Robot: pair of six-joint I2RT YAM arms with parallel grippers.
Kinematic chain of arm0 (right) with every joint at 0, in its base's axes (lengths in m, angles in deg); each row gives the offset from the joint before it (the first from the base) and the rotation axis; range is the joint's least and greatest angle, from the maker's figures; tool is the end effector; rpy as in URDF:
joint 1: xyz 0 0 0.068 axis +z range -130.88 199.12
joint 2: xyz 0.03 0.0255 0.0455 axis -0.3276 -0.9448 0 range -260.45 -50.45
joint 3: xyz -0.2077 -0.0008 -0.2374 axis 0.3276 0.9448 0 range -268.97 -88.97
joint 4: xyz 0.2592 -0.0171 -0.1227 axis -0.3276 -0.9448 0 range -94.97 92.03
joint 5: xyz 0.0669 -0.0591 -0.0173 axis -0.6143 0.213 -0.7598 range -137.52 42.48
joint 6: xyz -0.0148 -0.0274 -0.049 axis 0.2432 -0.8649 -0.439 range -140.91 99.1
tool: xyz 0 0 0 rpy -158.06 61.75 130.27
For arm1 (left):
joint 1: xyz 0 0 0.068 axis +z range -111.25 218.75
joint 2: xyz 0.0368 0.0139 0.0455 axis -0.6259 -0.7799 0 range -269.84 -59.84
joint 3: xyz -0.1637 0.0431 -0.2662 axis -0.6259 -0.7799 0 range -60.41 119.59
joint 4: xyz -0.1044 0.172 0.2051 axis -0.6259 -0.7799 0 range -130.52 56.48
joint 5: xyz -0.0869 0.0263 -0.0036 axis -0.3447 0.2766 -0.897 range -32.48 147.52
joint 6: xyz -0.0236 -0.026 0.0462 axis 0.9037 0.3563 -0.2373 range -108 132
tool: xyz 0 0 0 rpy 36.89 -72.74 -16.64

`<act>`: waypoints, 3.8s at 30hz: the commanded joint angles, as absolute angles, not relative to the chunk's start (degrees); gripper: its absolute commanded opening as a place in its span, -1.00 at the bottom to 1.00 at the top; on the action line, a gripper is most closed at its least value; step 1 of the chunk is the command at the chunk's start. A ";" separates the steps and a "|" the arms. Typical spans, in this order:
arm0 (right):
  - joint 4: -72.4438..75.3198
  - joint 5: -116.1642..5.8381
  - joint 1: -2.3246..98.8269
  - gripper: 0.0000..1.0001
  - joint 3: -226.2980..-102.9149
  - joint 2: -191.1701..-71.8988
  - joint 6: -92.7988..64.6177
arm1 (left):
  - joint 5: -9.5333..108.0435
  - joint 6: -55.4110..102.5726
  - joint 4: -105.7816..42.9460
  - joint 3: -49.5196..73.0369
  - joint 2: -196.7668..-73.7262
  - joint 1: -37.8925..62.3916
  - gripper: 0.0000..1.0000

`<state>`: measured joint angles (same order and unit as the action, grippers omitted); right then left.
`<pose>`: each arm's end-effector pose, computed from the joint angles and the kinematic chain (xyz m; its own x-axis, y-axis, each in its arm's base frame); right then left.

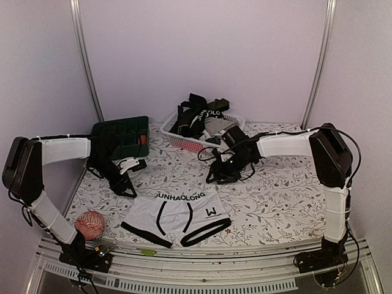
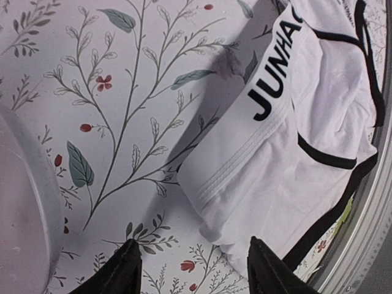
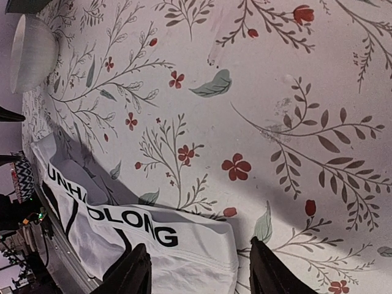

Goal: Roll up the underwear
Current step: Pick up the underwear from the center of the board.

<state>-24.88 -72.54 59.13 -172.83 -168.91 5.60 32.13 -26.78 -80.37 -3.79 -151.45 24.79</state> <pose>0.3551 0.3209 0.1807 -0.9314 -0.2537 -0.2609 -0.3591 0.7573 0.5454 0.2888 -0.0902 0.2038 -0.5753 0.7261 -0.3765 0.8177 0.5224 -0.2419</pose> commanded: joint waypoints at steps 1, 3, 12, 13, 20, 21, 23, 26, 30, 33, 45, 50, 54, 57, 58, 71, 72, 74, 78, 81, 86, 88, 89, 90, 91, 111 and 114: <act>-28.67 -67.63 61.25 0.05 -176.50 -171.90 1.10 | 32.11 -23.83 -78.53 -4.43 -148.81 24.98 0.18; -29.62 -66.80 62.04 0.01 -176.55 -172.91 -0.87 | 31.96 -23.08 -77.86 -4.84 -148.30 25.33 0.18; -31.09 -65.72 63.28 -1.00 -174.52 -172.06 -2.41 | 31.40 -20.71 -75.82 -2.94 -147.01 26.16 0.17; -31.55 -64.85 62.99 -1.00 -173.92 -171.27 -2.72 | 31.29 -20.70 -75.54 -2.98 -146.47 26.17 0.17; -28.37 -63.28 57.59 -1.00 -161.96 -158.30 -1.06 | 28.78 -18.82 -71.28 -3.98 -143.45 26.03 0.15; -27.46 -63.95 57.14 -1.00 -160.81 -157.58 -0.69 | 27.91 -17.50 -70.32 -3.91 -143.54 26.05 0.14; -27.02 -65.62 56.77 -1.00 -160.49 -157.89 -0.20 | 26.17 -12.91 -67.86 -3.86 -143.56 25.95 0.14; -26.98 -66.00 56.76 -1.00 -160.61 -158.60 -0.13 | 23.07 -6.22 -62.95 -4.94 -143.85 25.96 0.13; -27.06 -65.19 56.77 -1.00 -159.62 -157.38 0.84 | 21.51 -0.02 -58.84 -5.71 -146.00 25.97 0.04; -26.93 -64.52 56.74 -1.00 -158.69 -155.73 1.64 | 22.40 0.58 -57.94 -6.09 -148.02 25.78 -0.07; -26.93 -65.48 56.76 -1.00 -157.79 -154.35 2.35 | 25.87 2.07 -57.66 -0.79 -158.76 20.16 0.20; -27.84 -65.04 56.74 -1.00 -159.89 -154.39 1.64 | 27.85 2.94 -58.70 0.49 -163.35 18.22 0.20; -28.23 -64.31 56.75 -1.00 -159.98 -154.01 1.25 | 26.67 2.59 -60.38 3.12 -166.26 17.57 -0.05; -28.80 -63.83 56.44 -1.00 -159.80 -153.30 0.82 | 19.22 -0.32 -60.97 3.17 -163.47 17.42 -0.49; -28.81 -63.91 56.32 -1.00 -159.48 -153.02 0.81 | 17.65 -1.76 -60.88 2.14 -161.71 17.09 -0.62; -29.74 -65.26 56.22 -1.00 -151.82 -151.82 -0.04 | 29.35 -7.70 -58.09 -12.21 -148.79 13.36 -0.52; -29.80 -65.54 56.24 -1.00 -151.62 -152.30 -0.13 | 29.32 -6.89 -57.41 -11.43 -148.68 13.33 -0.30; -29.99 -65.87 56.23 -1.00 -151.61 -153.00 -0.12 | 29.47 -6.01 -56.15 -9.60 -149.36 13.20 0.16; -30.84 -64.87 56.21 -1.00 -153.06 -153.69 -0.33 | 34.36 -6.37 -56.42 -5.57 -155.40 12.25 0.44; -31.56 -63.96 56.25 -1.00 -154.16 -153.83 -0.46 | 38.71 -6.20 -58.28 -3.34 -159.91 11.91 0.32; -31.89 -62.46 56.22 -1.00 -154.16 -152.92 -0.19 | 42.33 -7.45 -60.40 -4.64 -161.93 9.66 0.15; -31.89 -62.06 56.14 -1.00 -154.56 -152.89 0.17 | 43.01 -7.90 -61.06 -5.46 -162.00 8.21 -0.04; -31.91 -61.89 56.05 -1.00 -155.01 -152.96 0.26 | 42.97 -8.05 -61.56 -5.63 -162.30 7.54 -0.22; -31.96 -61.52 55.93 -1.00 -155.49 -153.01 0.35 | 42.32 -8.29 -61.97 -5.42 -162.53 7.11 -0.42; -32.02 -61.26 55.76 -1.00 -155.95 -153.02 0.36 | 41.54 -8.52 -62.41 -4.96 -162.27 6.95 -0.63; -36.98 -65.57 55.30 -1.00 -155.46 -157.52 -2.70 | 36.86 -21.94 -80.57 -8.55 -162.54 7.91 -1.00; -38.15 -65.04 56.25 -1.00 -156.75 -158.12 -4.32 | 33.08 -21.32 -79.22 -7.82 -159.69 10.50 -0.67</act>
